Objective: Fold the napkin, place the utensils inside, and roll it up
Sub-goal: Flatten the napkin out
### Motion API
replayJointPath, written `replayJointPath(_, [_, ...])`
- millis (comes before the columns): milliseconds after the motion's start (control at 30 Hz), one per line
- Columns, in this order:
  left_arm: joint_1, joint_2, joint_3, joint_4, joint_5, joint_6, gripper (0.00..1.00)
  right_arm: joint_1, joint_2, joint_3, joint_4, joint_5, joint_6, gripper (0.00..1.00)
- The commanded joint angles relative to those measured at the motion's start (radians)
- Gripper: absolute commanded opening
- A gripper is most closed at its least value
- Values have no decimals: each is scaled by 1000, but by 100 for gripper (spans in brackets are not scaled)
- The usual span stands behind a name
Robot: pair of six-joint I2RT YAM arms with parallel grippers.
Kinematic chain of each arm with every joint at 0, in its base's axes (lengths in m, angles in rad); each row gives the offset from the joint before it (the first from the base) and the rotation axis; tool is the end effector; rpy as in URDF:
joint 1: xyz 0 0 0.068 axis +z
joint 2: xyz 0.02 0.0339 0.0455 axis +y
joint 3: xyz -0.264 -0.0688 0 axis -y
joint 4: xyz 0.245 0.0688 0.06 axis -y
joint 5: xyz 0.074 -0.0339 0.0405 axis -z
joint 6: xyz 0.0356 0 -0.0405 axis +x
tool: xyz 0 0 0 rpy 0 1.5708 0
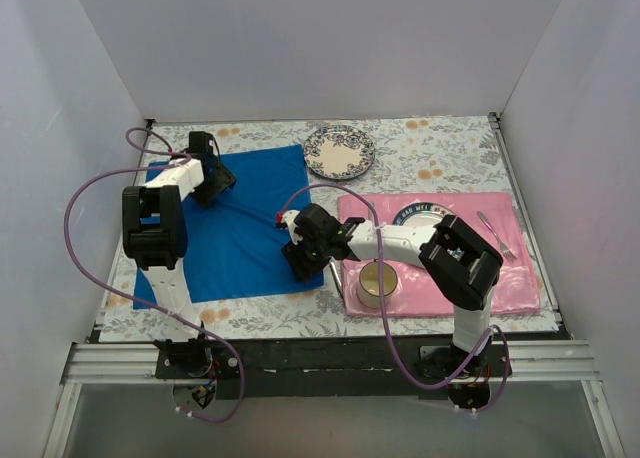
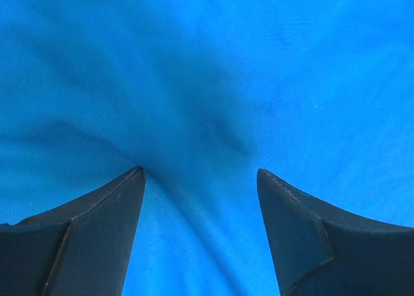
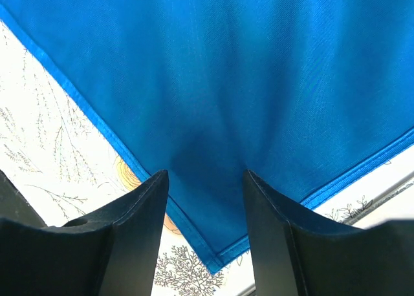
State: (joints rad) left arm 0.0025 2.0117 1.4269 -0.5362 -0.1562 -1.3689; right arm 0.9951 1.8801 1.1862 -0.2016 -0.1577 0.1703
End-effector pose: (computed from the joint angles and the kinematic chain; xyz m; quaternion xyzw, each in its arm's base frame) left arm 0.4175 0.0066 0.1687 -0.6289 0.7412 -0.0814 0.2204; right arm 0.2105 0.3346 0.1692 -0.4009 0.8513 0.2438 0.2348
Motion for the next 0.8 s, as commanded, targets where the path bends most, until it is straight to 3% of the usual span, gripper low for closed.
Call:
replayJointPath(0, [28, 73, 64, -27, 6, 28, 70, 4, 7, -19, -4, -3, 14, 58])
replayJointPath(167, [31, 41, 98, -93, -37, 34, 71, 2, 33, 45, -44, 15, 3, 58])
replayJointPath(300, [39, -91, 34, -169, -150, 13, 77, 0, 40, 127, -97, 35, -26, 58])
replayJointPath(433, [70, -339, -101, -260, -198, -102, 82, 2, -5, 171, -127, 24, -41, 59])
replayJointPath(533, [126, -537, -264, -283, -191, -211, 81, 0, -53, 176, -144, 7, -38, 59])
replayJointPath(667, [285, -747, -475, -303, -183, -342, 76, 2, -117, 139, -134, -55, -23, 59])
replayJointPath(767, [431, -839, -586, -311, -166, -392, 65, 2, -163, 87, -114, -85, -15, 59])
